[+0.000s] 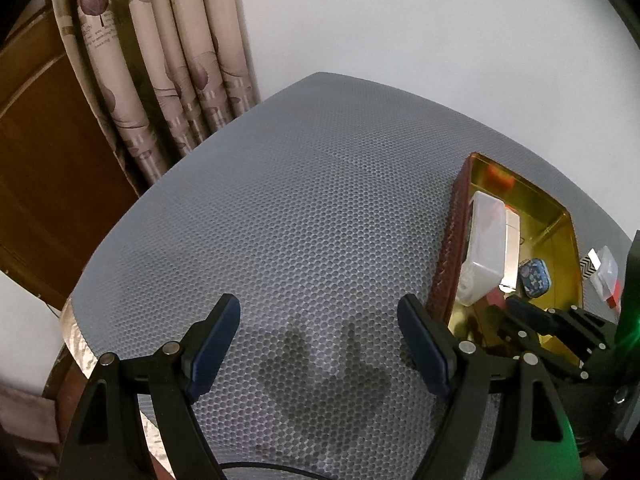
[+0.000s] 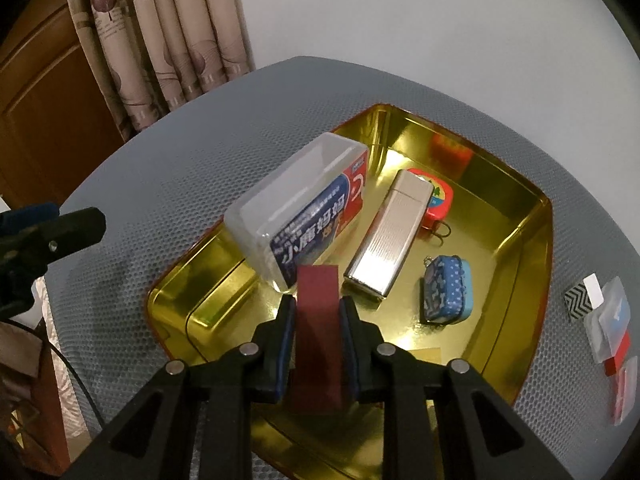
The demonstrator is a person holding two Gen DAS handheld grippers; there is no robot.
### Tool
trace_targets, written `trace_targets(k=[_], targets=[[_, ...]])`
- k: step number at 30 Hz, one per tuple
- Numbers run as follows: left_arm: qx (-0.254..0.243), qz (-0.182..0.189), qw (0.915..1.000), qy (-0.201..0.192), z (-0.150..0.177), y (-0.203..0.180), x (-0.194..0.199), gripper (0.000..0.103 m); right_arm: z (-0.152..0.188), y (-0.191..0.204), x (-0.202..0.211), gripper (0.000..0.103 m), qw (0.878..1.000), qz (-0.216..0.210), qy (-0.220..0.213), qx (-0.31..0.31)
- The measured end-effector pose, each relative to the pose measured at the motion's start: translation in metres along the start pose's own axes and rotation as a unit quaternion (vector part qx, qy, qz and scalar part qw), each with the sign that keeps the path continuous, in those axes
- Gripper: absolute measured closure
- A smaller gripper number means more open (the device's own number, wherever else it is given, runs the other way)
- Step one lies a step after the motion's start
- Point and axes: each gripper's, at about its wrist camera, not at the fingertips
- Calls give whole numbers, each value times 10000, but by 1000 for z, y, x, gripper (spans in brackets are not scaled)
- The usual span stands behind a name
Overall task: Organize rigid objects
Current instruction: 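Carry the dark red bar into the gold tin and open the right gripper, then grasp the clear box with pink contents with the right gripper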
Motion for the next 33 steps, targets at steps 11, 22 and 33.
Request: trace_targets(k=[11,22,33], targets=[[83,-87,9999,17,0,4,-5,25,0,-13,23,80,9995,-124,-208,-201],[112,-103,9999,76,1,1,-8,25,20,-88,59,51,9955,218,-544,-742],[36,17,9998,195,5,0,-13,25,86,-253,67,48,9767,1620,-266,-1385]])
Point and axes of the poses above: each gripper's, at about its wrist camera, not at the fingertips, and x roughly against the way its jaws point, y to its left, z to its underside, and after that the axes turned 12 degrees about z, right-handed
